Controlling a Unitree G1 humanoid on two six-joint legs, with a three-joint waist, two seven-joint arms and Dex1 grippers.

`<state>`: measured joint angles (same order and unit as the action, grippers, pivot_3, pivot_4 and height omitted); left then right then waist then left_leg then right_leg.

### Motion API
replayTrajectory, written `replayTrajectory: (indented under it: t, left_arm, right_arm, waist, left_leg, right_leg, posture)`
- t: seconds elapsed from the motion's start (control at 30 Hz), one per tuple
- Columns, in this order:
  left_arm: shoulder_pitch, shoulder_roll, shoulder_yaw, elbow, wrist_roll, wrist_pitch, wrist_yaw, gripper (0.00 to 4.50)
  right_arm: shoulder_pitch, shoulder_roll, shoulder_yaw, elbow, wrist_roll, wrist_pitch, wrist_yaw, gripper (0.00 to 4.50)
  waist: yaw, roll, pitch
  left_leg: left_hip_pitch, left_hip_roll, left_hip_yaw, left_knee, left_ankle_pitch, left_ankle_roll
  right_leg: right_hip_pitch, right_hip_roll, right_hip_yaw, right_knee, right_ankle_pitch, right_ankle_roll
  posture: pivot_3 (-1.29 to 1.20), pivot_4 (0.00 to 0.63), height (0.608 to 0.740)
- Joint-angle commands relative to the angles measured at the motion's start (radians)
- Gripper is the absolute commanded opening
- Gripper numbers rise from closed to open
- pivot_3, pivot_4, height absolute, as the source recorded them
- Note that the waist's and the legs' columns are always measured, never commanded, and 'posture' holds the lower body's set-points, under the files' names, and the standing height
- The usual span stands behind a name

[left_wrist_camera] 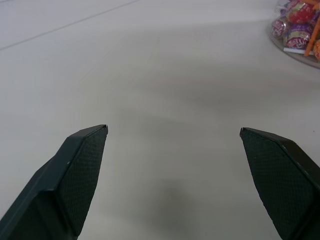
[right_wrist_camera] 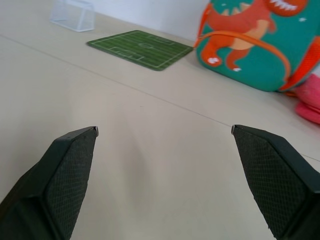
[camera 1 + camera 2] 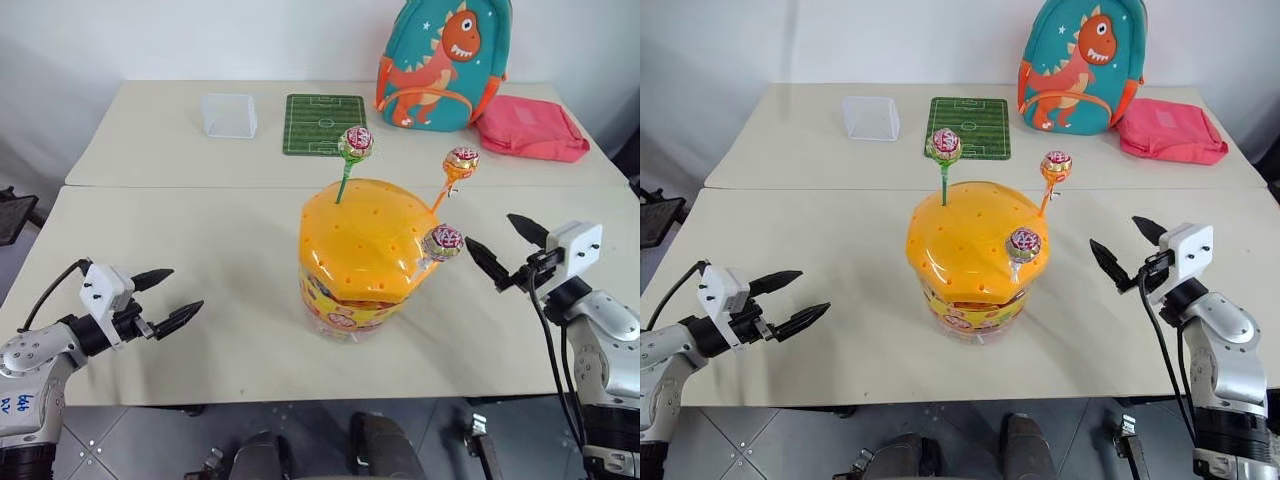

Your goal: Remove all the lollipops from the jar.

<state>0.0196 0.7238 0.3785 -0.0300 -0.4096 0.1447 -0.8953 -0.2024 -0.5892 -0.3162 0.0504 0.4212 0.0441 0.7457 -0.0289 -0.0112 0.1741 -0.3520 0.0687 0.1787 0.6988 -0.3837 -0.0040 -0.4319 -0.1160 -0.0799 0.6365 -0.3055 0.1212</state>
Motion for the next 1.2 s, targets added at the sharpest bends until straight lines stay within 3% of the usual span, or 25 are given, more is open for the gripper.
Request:
replayTrajectory:
  t: [0.03, 0.13, 0.27, 0.4, 0.5, 0.7, 0.83, 1.0, 1.17, 1.2]
  left_arm:
    - [-0.033, 0.02, -0.013, -0.002, 0.027, -0.062, -0.016, 4.5]
    - [-0.161, 0.041, -0.002, 0.07, -0.067, 0.018, -0.079, 4.5]
    - [-0.472, 0.124, -0.001, 0.238, -0.182, 0.128, -0.229, 4.5]
    - [-0.634, 0.151, -0.076, 0.317, -0.213, 0.209, -0.384, 4.5]
    - [-0.733, 0.138, -0.13, 0.328, -0.242, 0.285, -0.466, 4.5]
    - [-0.939, -0.016, -0.256, 0.368, -0.204, 0.24, -0.547, 4.5]
    - [-1.04, -0.134, -0.322, 0.355, -0.238, 0.312, -0.592, 4.5]
    - [-1.127, -0.25, -0.382, 0.395, -0.219, 0.322, -0.62, 4.5]
    - [-1.199, -0.343, -0.426, 0.472, -0.18, 0.282, -0.639, 4.5]
    - [-1.206, -0.356, -0.432, 0.475, -0.175, 0.282, -0.629, 4.32]
  right_arm:
    - [-0.001, -0.029, -0.014, -0.012, 0.022, 0.01, 0.036, 4.48]
    - [0.059, -0.07, -0.083, -0.112, 0.104, 0.078, 0.079, 4.48]
    - [0.287, -0.215, -0.372, -0.364, 0.387, 0.298, 0.204, 4.48]
    - [0.404, -0.214, -0.563, -0.484, 0.523, 0.307, 0.254, 4.48]
    - [0.443, -0.211, -0.626, -0.568, 0.596, 0.315, 0.269, 4.48]
    - [0.548, -0.177, -0.722, -0.717, 0.691, 0.319, 0.257, 4.48]
    - [0.632, -0.133, -0.77, -0.782, 0.73, 0.316, 0.236, 4.48]
    - [0.686, -0.093, -0.771, -0.805, 0.69, 0.283, 0.221, 4.48]
    - [0.715, -0.029, -0.692, -0.885, 0.657, 0.262, 0.146, 4.48]
    - [0.714, -0.02, -0.68, -0.892, 0.651, 0.256, 0.13, 4.5]
  waist:
    - [0.003, 0.0, 0.0]
    - [0.018, 0.0, 0.0]
    - [0.052, 0.002, 0.001]
    - [0.041, -0.002, -0.002]
    - [0.035, -0.002, -0.002]
    - [0.051, -0.004, -0.001]
    - [0.057, -0.005, -0.001]
    - [0.052, -0.005, -0.001]
    - [0.053, -0.005, -0.001]
    - [0.052, -0.005, -0.001]
  left_leg:
    - [0.0, 0.0, 0.0, 0.0, 0.0, 0.0]
    - [0.0, 0.0, -0.001, 0.001, 0.0, 0.0]
    - [-0.002, -0.001, -0.002, 0.001, 0.0, 0.0]
    - [0.001, -0.001, -0.001, -0.001, 0.0, 0.0]
    - [0.001, -0.001, -0.001, 0.001, 0.0, 0.001]
    - [-0.001, -0.002, -0.002, 0.003, 0.0, 0.001]
    - [-0.001, -0.003, -0.003, 0.003, 0.0, 0.001]
    - [-0.001, -0.003, -0.003, 0.003, 0.0, 0.001]
    - [-0.001, -0.003, -0.004, 0.005, 0.0, 0.002]
    - [-0.001, -0.003, -0.004, 0.004, 0.0, 0.002]
  right_leg:
    - [0.0, 0.0, 0.0, 0.0, 0.0, 0.0]
    - [0.0, 0.0, -0.001, 0.0, 0.0, 0.0]
    - [0.0, 0.0, -0.001, 0.001, 0.0, 0.0]
    - [0.005, 0.001, -0.002, -0.006, 0.001, 0.002]
    - [0.006, 0.002, -0.002, -0.008, 0.001, 0.002]
    - [0.006, 0.002, -0.002, -0.008, 0.001, 0.002]
    - [0.006, 0.002, -0.002, -0.009, 0.002, 0.003]
    - [0.006, 0.002, -0.001, -0.009, 0.002, 0.003]
    - [0.007, 0.002, -0.001, -0.009, 0.002, 0.003]
    - [0.007, 0.002, -0.001, -0.009, 0.002, 0.003]
  posture:
    - [0.0, 0.15, 0.74]
    - [0.0, 0.15, 0.74]
    - [0.0, 0.15, 0.74]
    - [0.0, 0.15, 0.74]
    - [0.0, 0.15, 0.74]
    - [0.0, 0.15, 0.74]
    - [0.0, 0.15, 0.74]
    - [0.0, 0.15, 0.74]
    - [0.0, 0.15, 0.74]
    - [0.0, 0.15, 0.74]
